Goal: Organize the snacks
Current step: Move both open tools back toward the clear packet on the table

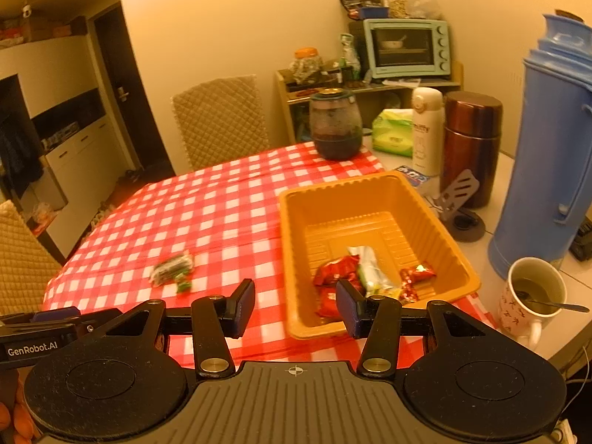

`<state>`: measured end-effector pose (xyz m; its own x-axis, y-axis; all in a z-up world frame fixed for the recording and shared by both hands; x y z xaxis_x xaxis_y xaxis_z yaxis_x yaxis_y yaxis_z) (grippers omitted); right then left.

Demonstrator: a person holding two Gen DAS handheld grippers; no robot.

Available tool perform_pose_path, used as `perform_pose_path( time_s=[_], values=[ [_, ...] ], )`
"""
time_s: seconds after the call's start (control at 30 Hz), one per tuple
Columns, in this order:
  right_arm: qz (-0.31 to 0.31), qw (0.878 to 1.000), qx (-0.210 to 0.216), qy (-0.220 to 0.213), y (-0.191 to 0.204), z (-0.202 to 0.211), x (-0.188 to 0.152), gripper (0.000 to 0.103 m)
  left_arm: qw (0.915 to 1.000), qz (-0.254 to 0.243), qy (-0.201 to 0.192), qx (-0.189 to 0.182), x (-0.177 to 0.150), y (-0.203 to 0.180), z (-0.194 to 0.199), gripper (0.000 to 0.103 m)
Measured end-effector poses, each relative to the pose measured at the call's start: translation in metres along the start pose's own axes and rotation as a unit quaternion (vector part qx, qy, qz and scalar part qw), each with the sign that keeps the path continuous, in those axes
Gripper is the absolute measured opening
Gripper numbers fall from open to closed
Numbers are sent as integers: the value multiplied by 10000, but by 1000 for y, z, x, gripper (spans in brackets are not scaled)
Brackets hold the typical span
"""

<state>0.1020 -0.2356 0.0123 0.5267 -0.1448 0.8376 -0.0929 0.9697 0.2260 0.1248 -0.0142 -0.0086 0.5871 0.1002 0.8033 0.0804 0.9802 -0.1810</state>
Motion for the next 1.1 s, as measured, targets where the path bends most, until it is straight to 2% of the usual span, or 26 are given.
perform_pose_path(
  time_s=[0.57, 1.1],
  values=[
    [348, 9984, 421, 166, 50, -19, -8, 49, 9989, 0, -68, 465, 0, 50, 18, 79],
    [675, 9951, 647, 326, 80, -70, -16, 49, 9985, 67, 98, 539, -1, 92, -10, 82]
  ],
)
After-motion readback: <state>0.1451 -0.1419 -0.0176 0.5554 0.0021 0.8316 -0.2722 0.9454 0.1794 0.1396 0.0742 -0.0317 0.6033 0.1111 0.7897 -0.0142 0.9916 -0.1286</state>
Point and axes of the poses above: each gripper's, at about its wrist camera, not at the fingertips, and z roughly against the way its jaws point, y to its left, x to its top, the point moved 2 cm from there along -z, roughly the way its jaws point, and after that the axes turned 6 degrees about -y, right-handed, at the moved point
